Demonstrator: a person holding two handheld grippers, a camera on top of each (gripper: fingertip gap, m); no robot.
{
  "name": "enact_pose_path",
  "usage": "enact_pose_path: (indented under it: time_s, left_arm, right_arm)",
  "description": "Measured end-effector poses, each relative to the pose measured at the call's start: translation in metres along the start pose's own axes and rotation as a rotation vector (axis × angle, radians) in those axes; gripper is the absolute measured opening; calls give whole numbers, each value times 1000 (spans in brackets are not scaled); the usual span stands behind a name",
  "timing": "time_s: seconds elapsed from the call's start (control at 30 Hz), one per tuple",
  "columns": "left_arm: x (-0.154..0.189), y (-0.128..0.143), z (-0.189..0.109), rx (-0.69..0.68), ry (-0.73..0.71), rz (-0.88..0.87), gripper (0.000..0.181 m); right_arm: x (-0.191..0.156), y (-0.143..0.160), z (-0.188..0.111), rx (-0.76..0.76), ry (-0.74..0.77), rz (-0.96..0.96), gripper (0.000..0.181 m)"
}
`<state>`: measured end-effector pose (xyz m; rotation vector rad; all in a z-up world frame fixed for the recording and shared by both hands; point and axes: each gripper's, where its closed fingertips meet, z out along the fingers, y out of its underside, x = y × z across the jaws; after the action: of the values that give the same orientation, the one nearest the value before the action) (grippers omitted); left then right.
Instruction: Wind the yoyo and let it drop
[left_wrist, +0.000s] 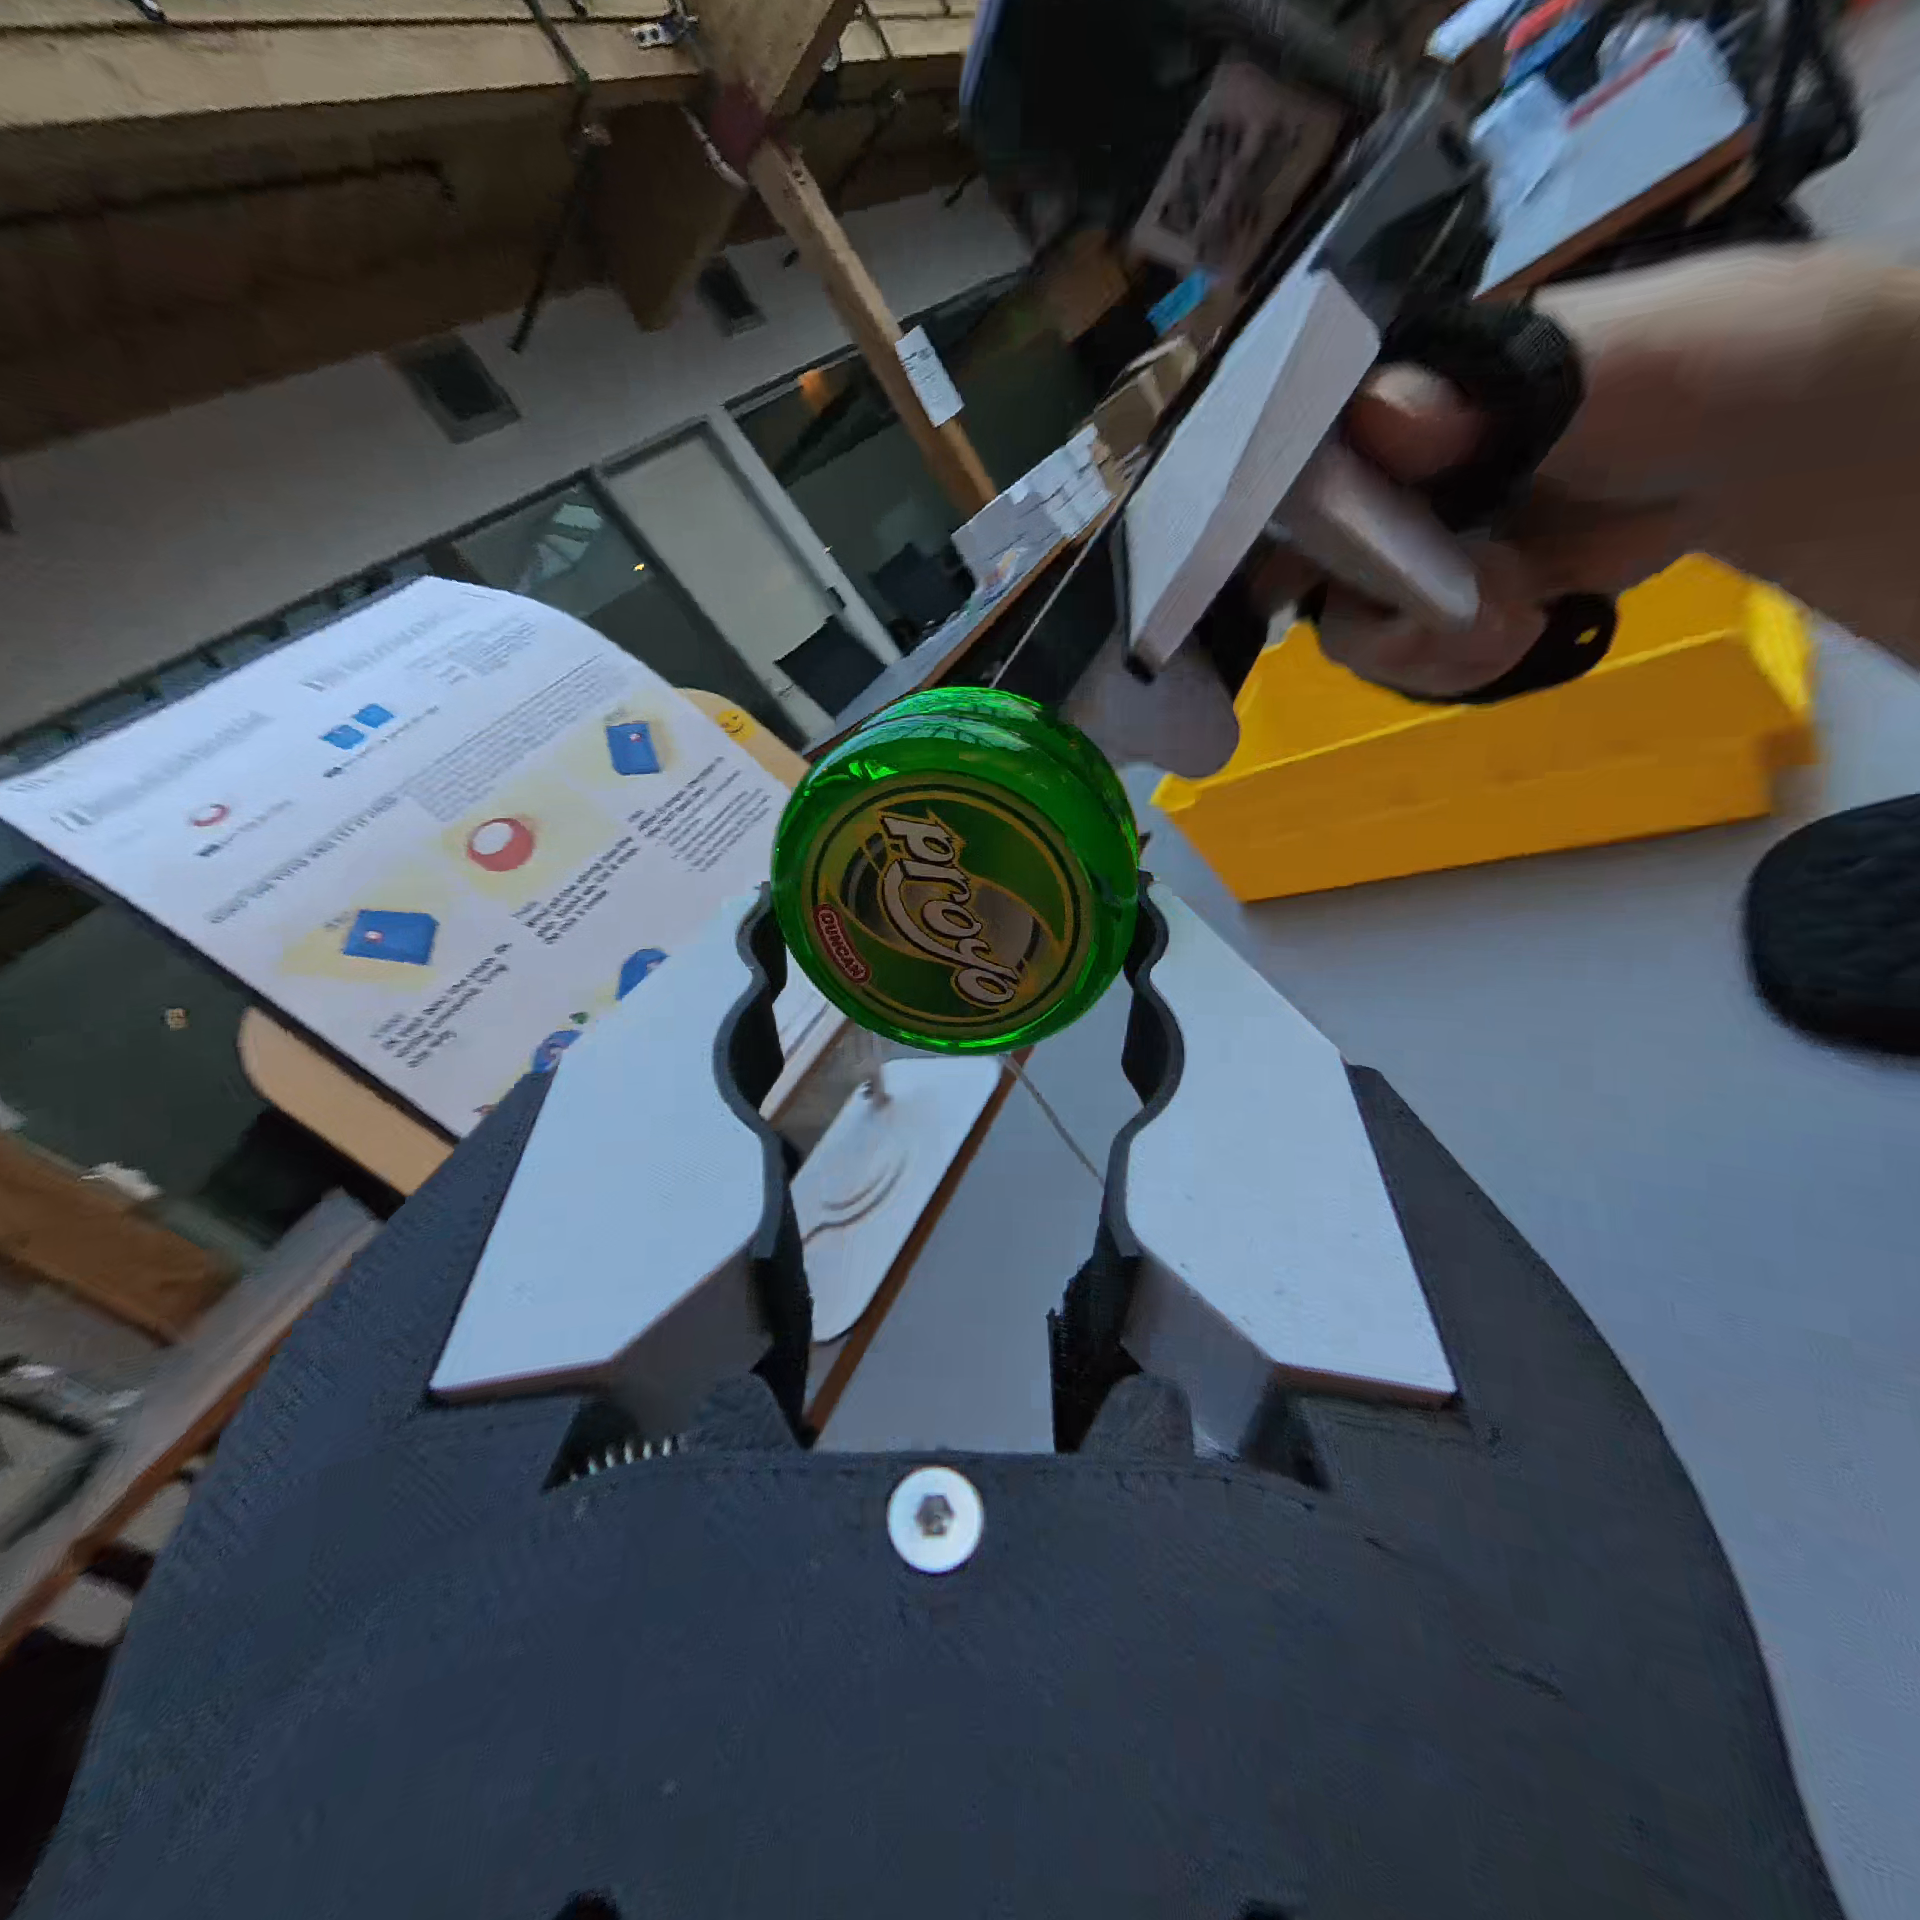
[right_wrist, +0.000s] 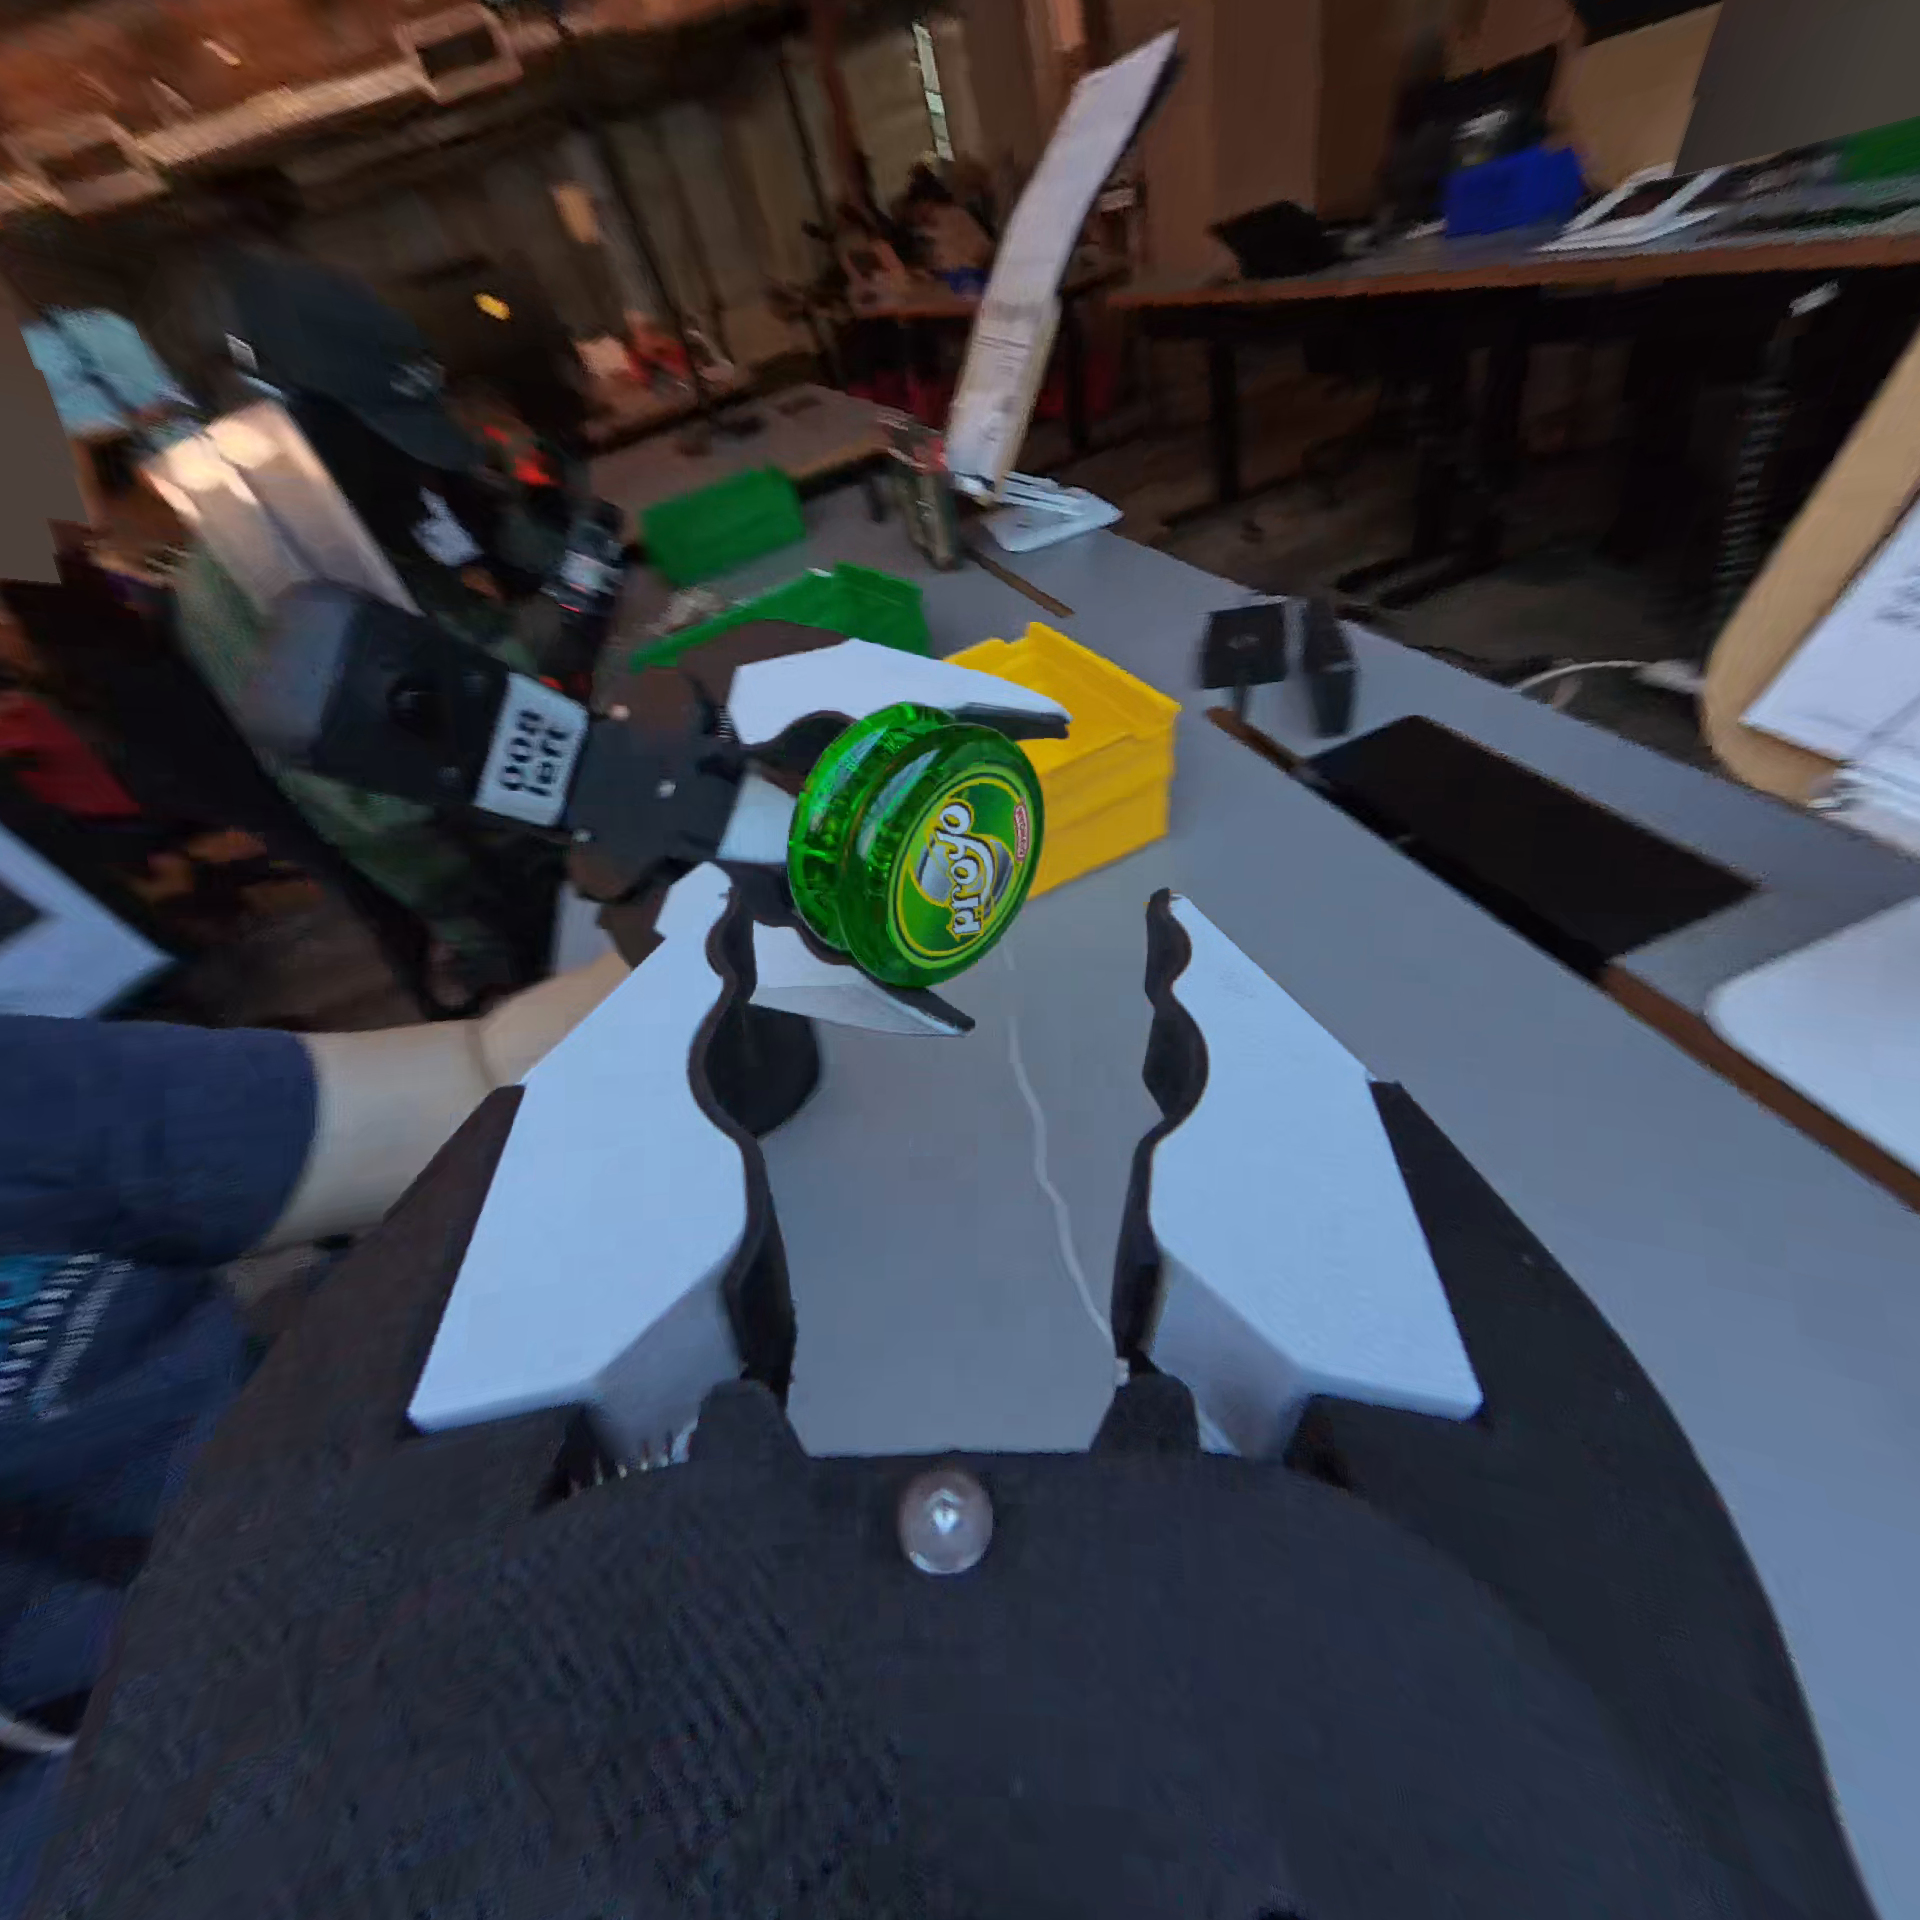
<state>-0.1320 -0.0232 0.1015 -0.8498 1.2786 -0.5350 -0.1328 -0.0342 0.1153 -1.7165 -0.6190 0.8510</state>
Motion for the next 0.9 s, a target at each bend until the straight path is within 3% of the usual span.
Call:
enact_pose_path:
  time_s: [0.13,0.27,0.3,0.37,0.43,0.57,0.7,0.8,0.9]
  left_arm:
    - [1,25,9,-185,-125,322,65]
    - [11,39,18,-292,-158,513,65]
    - [13,41,19,-311,-163,549,65]
    - [15,43,20,-334,-182,618,65]
    - [13,43,20,-333,-205,625,65]
    - [9,32,18,-254,-182,382,70]
    - [13,6,11,-74,-23,26,87]
    - [17,-13,3,79,140,-250,83]
    - [21,-32,-8,223,290,-461,80]
  right_arm:
    - [2,-1,1,-18,192,-134,72]
    - [27,24,10,-152,327,-160,71]
    - [30,31,14,-180,322,-151,68]
    - [31,46,22,-253,267,-146,32]
    - [32,46,23,-246,225,-170,30]
    - [33,29,15,-145,136,-233,28]
    - [30,5,-4,4,85,-369,28]
    - [-11,1,-19,154,-184,-570,28]
    - [-28,-8,-30,294,-358,-494,28]
